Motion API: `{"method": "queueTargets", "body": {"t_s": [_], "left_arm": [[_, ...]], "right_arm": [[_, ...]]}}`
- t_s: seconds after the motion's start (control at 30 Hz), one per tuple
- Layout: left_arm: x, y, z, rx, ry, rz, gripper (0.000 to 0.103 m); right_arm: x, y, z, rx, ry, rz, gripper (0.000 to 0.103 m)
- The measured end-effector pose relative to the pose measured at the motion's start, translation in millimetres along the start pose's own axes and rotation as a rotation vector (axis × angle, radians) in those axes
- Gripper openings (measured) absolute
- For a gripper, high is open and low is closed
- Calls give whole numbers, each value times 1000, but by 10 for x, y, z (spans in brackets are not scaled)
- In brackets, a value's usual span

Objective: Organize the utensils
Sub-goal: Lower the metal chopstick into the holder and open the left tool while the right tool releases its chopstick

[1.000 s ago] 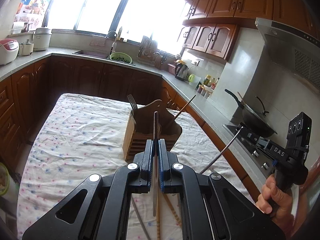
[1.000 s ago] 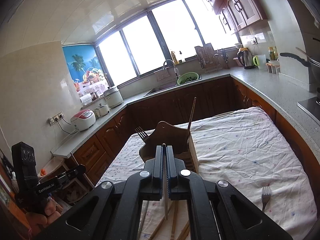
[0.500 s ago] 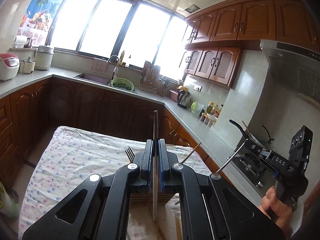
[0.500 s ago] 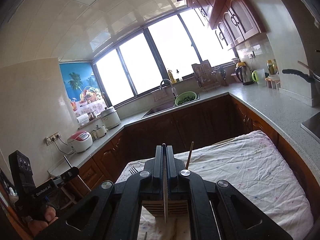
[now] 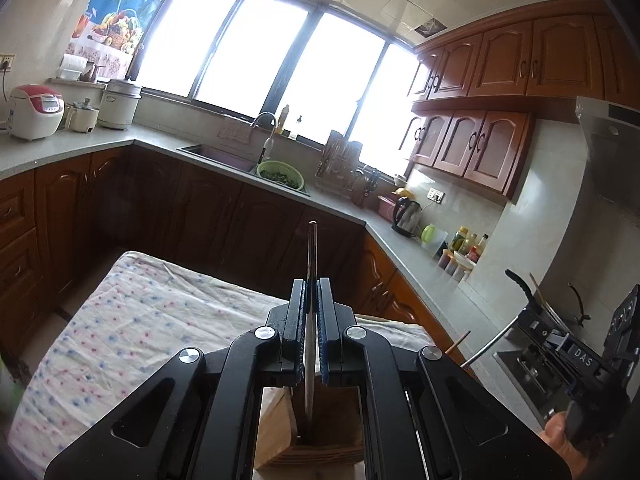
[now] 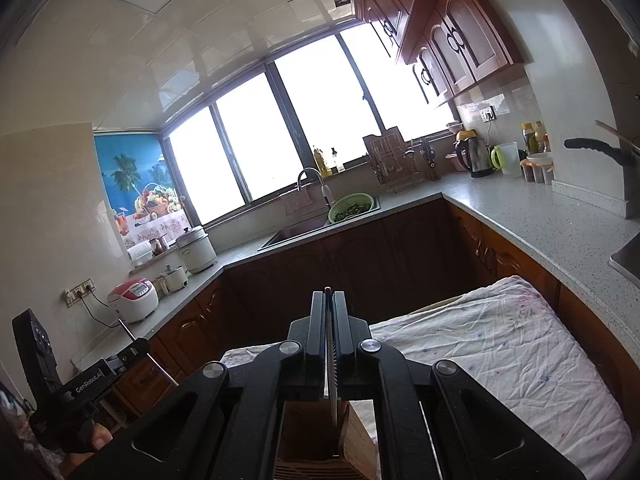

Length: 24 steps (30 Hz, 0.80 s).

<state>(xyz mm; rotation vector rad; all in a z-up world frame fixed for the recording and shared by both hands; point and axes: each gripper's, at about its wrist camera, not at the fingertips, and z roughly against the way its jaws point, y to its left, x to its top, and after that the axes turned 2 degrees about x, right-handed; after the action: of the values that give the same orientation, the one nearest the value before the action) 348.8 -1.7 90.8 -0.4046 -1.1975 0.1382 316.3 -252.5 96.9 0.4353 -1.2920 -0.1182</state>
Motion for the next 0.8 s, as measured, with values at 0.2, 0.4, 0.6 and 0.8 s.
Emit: {"method": "queueTargets", "body": {"t_s": [0.2,0.4,0.6,0.8], "left_arm": [[-278,79,-184,30,8,5,4],[-464,18,-337,26,54,-36,4],[-520,-10,-381,22,85,-51,5],[-486,-6,-409,30,104,-49,5]], "right_arm": [[-285,-64,-234,-5,38,-10,3],[-442,-80,-373,-16,72,-6,2],[-431,-97,-382,-27,77,4,2],[-425,-114,-413,-31,92,-4,3]]}}
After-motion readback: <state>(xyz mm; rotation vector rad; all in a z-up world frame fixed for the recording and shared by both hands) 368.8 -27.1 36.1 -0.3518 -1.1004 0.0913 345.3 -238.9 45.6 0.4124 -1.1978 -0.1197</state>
